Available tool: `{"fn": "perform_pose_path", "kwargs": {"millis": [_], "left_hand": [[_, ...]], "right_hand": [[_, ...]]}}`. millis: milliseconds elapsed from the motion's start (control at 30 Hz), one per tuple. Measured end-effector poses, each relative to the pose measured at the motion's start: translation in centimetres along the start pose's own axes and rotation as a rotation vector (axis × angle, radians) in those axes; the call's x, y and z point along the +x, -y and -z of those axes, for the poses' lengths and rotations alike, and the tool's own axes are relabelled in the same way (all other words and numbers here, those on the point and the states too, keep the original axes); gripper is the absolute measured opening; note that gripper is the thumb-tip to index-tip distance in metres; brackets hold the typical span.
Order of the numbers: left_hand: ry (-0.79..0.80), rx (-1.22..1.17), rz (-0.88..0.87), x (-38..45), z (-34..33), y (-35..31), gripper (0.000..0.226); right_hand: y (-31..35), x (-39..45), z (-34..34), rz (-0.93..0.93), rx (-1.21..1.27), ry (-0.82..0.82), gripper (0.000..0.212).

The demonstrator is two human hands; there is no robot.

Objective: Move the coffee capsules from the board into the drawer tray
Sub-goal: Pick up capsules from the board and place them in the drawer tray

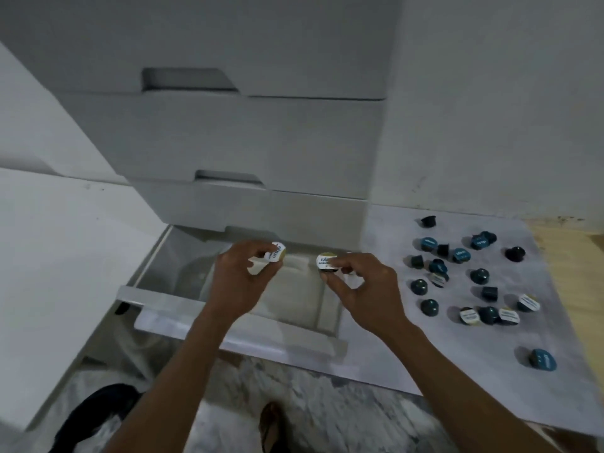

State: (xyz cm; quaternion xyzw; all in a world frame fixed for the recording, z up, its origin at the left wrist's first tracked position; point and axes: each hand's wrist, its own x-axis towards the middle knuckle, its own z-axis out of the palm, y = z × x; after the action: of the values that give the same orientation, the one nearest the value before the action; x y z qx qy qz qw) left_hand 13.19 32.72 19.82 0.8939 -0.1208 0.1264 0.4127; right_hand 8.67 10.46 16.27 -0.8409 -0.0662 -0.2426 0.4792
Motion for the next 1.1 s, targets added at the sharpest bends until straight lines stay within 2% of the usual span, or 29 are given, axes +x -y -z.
{"fn": "perform_pose_path", "kwargs": {"millis": [200, 400, 533, 733, 1100], "left_hand": [[0.328, 0.07, 0.055, 2.8, 5.1, 8.2, 0.019], [0.693, 0.119, 0.066, 3.9, 3.5, 13.8, 0.019], [0.881, 0.119, 0.099, 4.6, 1.7, 15.4, 0.021], [1.013, 0.149, 0.13, 5.2, 0.4, 17.2, 0.021], [1.125, 0.21, 0.161, 5.5, -1.3, 18.3, 0.024]], "right_hand": [[1.0, 0.0, -7.8, -0.182, -0.091, 0.2, 0.023], [0.0, -0.6, -12.1, -0.355, -0.172, 0.505, 0.02], [-1.3, 0.5, -13.5, -0.407, -0.163, 0.642, 0.02], [-2.4, 1.7, -16.6, -0.417, -0.251, 0.864, 0.018], [-3.9, 1.2, -18.0, -0.447, -0.29, 0.955, 0.023]]}}
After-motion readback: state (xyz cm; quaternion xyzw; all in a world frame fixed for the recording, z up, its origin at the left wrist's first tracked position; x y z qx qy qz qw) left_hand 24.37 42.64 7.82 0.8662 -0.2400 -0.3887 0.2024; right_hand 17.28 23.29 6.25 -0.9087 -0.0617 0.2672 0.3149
